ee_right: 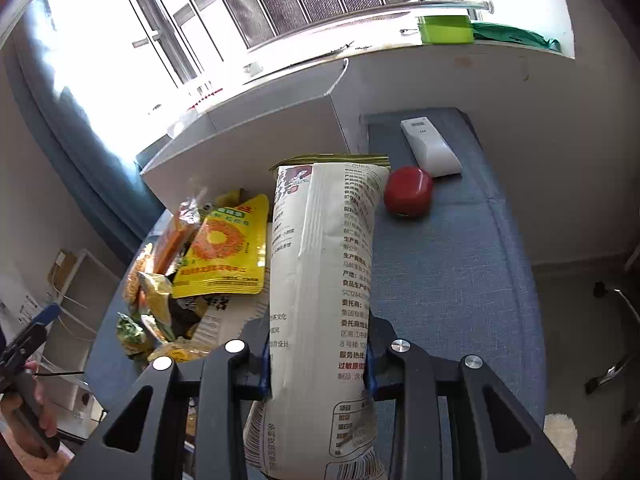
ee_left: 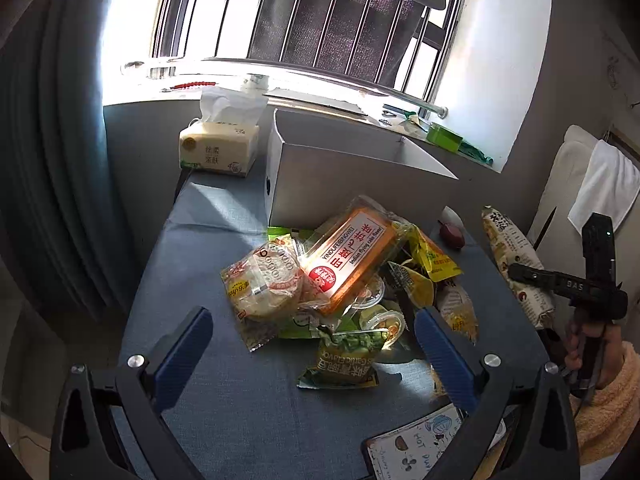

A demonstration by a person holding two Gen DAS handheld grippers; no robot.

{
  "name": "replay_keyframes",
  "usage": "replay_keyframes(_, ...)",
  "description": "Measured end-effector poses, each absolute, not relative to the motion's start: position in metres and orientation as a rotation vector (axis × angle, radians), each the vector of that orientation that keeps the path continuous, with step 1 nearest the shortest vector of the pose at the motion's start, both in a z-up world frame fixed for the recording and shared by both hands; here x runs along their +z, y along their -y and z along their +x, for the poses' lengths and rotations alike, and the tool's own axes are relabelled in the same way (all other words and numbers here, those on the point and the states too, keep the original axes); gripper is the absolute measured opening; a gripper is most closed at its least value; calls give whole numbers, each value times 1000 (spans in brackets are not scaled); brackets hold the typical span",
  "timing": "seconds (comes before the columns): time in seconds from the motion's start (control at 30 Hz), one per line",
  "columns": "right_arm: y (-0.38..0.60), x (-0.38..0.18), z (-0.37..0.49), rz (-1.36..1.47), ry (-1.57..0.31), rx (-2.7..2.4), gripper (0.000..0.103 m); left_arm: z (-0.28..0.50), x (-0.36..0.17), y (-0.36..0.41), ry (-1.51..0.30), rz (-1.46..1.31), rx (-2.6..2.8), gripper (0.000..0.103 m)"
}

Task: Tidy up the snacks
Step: 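Carry the chip bag into the box with right gripper while left moves flatbread pack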

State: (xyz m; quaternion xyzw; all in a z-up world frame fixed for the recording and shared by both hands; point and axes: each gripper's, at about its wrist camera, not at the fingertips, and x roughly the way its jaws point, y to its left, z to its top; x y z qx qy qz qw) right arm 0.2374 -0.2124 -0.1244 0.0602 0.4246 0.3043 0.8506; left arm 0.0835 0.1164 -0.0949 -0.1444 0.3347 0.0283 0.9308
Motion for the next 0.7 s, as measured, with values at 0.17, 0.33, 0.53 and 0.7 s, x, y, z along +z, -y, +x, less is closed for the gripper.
replay_keyframes(0.17, 228, -100, 199, 212, -826, 678, 36, 128, -122, -139, -793, -411, 87, 103)
replay_keyframes(0.33, 237, -89, 177, 250, -801, 677, 36, 159, -149, -163, -860, -596, 153, 103)
replay_keyframes(0.53, 236, -82, 166, 245, -784, 700, 36, 176, -166, -171, -895, -648, 205, 102)
replay_keyframes(0.7, 227, -87, 164, 221, -794, 725, 36, 173, -168, -167, -874, -626, 177, 76)
